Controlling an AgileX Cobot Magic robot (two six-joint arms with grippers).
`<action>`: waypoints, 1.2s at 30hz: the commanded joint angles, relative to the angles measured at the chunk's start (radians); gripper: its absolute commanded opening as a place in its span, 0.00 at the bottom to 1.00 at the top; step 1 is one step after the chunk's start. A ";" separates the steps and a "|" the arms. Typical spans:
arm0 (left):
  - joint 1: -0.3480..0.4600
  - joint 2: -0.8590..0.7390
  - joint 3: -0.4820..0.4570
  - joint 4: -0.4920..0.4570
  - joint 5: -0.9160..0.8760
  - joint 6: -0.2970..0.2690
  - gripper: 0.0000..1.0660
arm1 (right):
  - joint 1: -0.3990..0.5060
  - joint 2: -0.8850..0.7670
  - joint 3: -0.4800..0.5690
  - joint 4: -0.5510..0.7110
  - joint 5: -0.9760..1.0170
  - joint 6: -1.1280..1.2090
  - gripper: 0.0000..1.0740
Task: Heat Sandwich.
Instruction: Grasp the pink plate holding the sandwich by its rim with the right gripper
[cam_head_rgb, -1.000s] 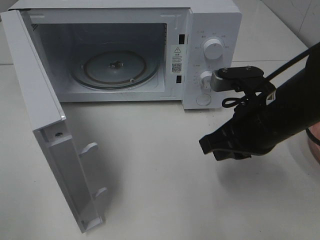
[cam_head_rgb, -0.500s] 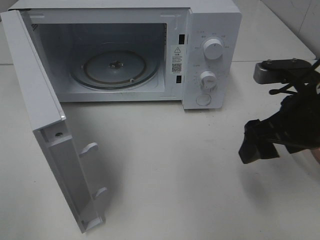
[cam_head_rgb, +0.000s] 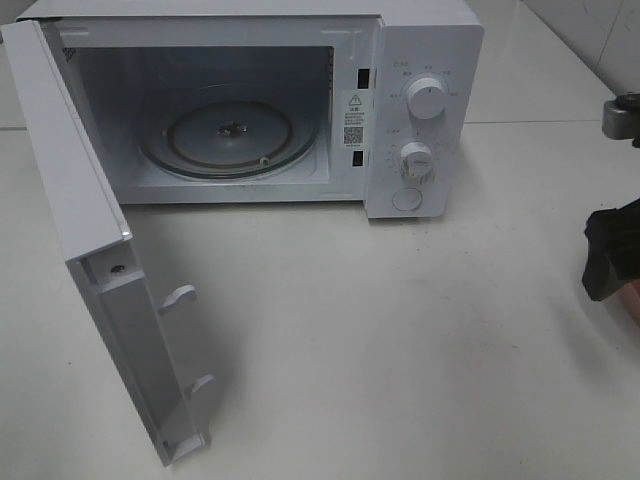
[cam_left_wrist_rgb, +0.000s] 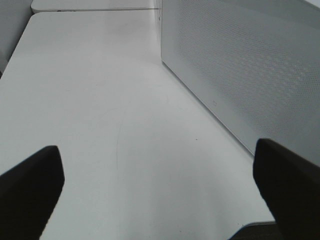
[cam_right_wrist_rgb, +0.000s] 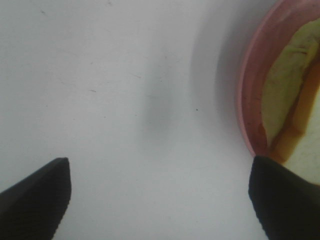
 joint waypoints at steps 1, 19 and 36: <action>0.003 -0.022 0.001 -0.006 -0.013 -0.004 0.92 | -0.029 0.016 -0.010 -0.016 0.007 0.012 0.85; 0.003 -0.022 0.001 -0.006 -0.013 -0.004 0.92 | -0.114 0.271 -0.132 -0.043 -0.050 0.012 0.83; 0.003 -0.022 0.001 -0.006 -0.013 -0.004 0.92 | -0.141 0.473 -0.151 -0.060 -0.154 0.021 0.81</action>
